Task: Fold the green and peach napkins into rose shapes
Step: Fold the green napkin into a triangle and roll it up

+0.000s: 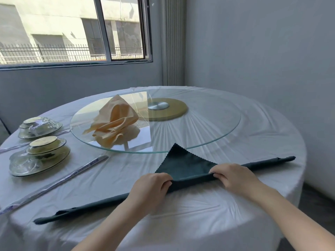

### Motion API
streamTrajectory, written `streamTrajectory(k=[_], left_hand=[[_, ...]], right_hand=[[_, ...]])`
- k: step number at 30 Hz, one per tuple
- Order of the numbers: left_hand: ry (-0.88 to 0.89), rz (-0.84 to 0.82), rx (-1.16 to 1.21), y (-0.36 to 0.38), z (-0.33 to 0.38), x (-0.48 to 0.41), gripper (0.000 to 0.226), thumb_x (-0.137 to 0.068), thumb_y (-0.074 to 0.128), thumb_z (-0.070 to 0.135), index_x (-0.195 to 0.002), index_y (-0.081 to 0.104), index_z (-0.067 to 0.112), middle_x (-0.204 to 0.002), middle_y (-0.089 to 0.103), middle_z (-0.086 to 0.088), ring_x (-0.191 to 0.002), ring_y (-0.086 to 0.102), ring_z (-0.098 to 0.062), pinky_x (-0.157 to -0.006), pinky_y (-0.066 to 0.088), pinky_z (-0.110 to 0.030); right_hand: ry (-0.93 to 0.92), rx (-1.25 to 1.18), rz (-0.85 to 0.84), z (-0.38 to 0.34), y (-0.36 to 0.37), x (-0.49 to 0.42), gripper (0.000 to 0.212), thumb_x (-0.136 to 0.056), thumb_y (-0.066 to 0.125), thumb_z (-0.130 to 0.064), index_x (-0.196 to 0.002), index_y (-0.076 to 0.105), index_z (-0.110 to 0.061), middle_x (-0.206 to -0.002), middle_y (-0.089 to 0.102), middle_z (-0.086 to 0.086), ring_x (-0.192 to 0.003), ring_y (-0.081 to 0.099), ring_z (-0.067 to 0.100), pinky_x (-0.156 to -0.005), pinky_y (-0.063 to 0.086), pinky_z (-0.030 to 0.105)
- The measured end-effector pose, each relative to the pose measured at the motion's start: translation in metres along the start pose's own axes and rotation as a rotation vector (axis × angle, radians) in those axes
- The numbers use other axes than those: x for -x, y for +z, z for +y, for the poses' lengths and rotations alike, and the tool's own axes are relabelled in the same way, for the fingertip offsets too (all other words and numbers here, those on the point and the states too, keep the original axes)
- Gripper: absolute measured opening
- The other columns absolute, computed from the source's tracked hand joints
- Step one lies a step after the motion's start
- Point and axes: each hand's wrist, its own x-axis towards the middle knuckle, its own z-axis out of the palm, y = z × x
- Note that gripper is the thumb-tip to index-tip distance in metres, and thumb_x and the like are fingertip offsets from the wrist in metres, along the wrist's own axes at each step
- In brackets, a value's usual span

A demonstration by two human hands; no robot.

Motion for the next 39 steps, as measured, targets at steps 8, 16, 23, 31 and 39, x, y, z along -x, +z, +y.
streamTrajectory(k=[8,16,23,31,39], left_hand=[[0.032,0.036,-0.057,0.011,-0.003,-0.008,0.031,-0.095,0.036,0.017,-0.111,0.062,0.022,-0.110,0.061,0.005,-0.102,0.055,-0.019,-0.079,0.043,-0.027],[0.274,-0.164,-0.042,0.034,0.051,-0.036,0.050,-0.094,0.023,0.033,-0.129,0.048,0.008,-0.138,0.047,-0.005,-0.133,0.030,-0.016,-0.112,0.028,-0.037],[0.233,-0.332,-0.152,0.045,0.051,-0.034,0.060,-0.100,0.023,0.043,-0.150,0.010,0.012,-0.158,0.007,0.002,-0.145,0.001,-0.012,-0.116,0.000,-0.024],[0.230,-0.336,-0.154,0.044,0.051,-0.033,0.062,-0.100,0.021,0.047,-0.151,0.005,0.015,-0.159,-0.002,0.003,-0.145,-0.005,-0.008,-0.114,-0.005,-0.022],[0.249,-0.324,-0.160,0.048,0.046,-0.035,0.098,-0.066,-0.015,0.063,-0.151,0.005,0.017,-0.159,-0.002,0.003,-0.145,-0.004,-0.008,-0.109,-0.009,-0.019]], right_hand=[[-0.005,-0.060,0.263,-0.009,0.015,-0.005,0.018,-0.091,0.055,-0.023,-0.106,0.066,-0.022,-0.100,0.068,-0.008,-0.098,0.059,0.015,-0.092,0.040,0.025],[-0.036,0.033,-0.071,-0.007,0.024,-0.001,0.086,-0.073,-0.005,-0.057,-0.146,0.027,-0.025,-0.155,0.021,-0.009,-0.143,0.008,0.003,-0.113,-0.003,0.021],[0.030,0.087,-0.164,-0.004,0.022,0.003,0.053,-0.101,0.020,-0.038,-0.150,0.007,-0.022,-0.158,-0.001,-0.006,-0.143,-0.006,0.005,-0.116,-0.005,0.027],[0.213,0.065,-0.175,0.014,0.021,0.011,0.056,-0.097,0.016,-0.053,-0.148,0.000,-0.037,-0.157,-0.005,-0.011,-0.143,-0.010,0.005,-0.117,-0.006,0.035],[0.384,0.072,-0.158,0.052,0.012,0.013,0.067,-0.091,0.011,-0.064,-0.149,0.000,-0.032,-0.156,-0.006,-0.014,-0.143,-0.009,0.004,-0.118,-0.005,0.038]])
